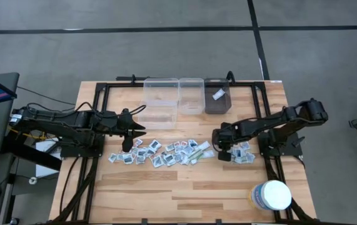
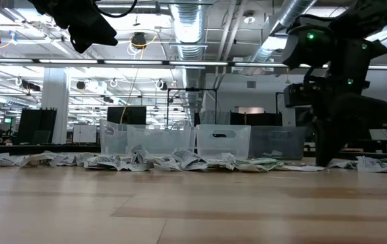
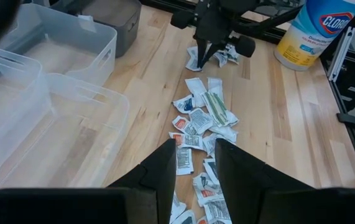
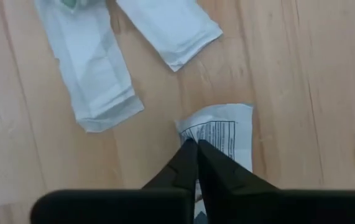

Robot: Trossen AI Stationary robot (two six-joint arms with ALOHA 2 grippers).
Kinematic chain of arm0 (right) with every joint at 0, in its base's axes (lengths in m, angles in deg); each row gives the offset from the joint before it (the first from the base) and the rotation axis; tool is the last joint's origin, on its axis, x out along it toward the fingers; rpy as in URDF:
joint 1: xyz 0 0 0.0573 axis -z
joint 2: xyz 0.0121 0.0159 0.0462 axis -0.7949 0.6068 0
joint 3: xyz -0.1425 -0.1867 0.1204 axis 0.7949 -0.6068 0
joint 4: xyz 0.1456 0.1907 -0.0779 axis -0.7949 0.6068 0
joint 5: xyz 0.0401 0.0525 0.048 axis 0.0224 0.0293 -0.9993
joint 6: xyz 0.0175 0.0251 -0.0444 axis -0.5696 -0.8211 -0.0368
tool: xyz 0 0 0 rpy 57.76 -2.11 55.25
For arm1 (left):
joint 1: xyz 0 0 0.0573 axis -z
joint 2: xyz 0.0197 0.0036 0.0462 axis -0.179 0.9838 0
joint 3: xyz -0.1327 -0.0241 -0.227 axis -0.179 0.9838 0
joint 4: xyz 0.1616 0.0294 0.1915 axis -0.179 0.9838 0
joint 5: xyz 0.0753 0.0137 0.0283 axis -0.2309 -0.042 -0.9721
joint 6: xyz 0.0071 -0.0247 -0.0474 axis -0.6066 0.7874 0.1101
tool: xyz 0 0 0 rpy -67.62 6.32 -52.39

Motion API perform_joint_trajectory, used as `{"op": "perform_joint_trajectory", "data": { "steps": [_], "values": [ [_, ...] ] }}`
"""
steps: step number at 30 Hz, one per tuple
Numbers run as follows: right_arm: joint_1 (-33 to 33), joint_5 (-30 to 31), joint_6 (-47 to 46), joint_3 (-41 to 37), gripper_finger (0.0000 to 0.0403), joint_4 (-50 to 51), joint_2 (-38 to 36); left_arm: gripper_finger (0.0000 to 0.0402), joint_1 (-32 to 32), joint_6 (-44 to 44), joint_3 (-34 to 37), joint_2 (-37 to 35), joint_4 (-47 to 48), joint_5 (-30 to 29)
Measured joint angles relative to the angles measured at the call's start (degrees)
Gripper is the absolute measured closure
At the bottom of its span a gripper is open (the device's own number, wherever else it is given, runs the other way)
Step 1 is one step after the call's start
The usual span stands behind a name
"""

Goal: Pick & Place First Aid Supplies
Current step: Put the alcohol pad into the top right transparent bin

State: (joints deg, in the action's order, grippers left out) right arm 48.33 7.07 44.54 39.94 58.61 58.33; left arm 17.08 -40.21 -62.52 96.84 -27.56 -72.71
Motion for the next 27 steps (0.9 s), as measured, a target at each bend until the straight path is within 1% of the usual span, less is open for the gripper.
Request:
{"op": "perform_joint_trajectory", "data": {
  "steps": [5, 10, 17, 19, 21, 24, 27],
  "values": [
    [-0.02, -0.35, 0.19, 4.45, 0.0401, 2.59, 0.29, 0.0289, 0.00, 0.02, 0.00, 0.00, -0.03, -0.01],
    [0.32, -0.19, 4.03, 11.23, 0.0402, 4.04, 0.09, 0.0289, 0.00, 0.02, 0.00, 0.00, -0.05, 0.00],
    [2.99, -0.16, 8.37, 21.57, 0.0402, 2.94, 0.07, 0.0289, 0.00, 0.02, 0.00, 0.00, -0.09, 0.00],
    [3.92, -1.52, 10.89, 24.61, 0.0402, 1.78, 0.04, 0.0289, 0.02, 0.03, 0.00, 0.00, -0.09, 0.00],
    [5.36, -6.49, 14.38, 27.34, 0.0402, 0.02, 0.02, 0.0289, 0.00, 0.04, 0.00, 0.00, -0.09, 0.02],
    [8.49, -19.26, 20.02, 30.46, 0.0402, -3.32, 0.00, 0.0289, 0.00, -0.02, 0.00, 0.00, -0.09, 0.02],
    [12.39, -30.81, 21.26, 31.91, 0.0403, -7.33, 0.00, 0.0289, 0.00, -0.04, 0.00, 0.00, -0.09, 0.02]
  ]
}}
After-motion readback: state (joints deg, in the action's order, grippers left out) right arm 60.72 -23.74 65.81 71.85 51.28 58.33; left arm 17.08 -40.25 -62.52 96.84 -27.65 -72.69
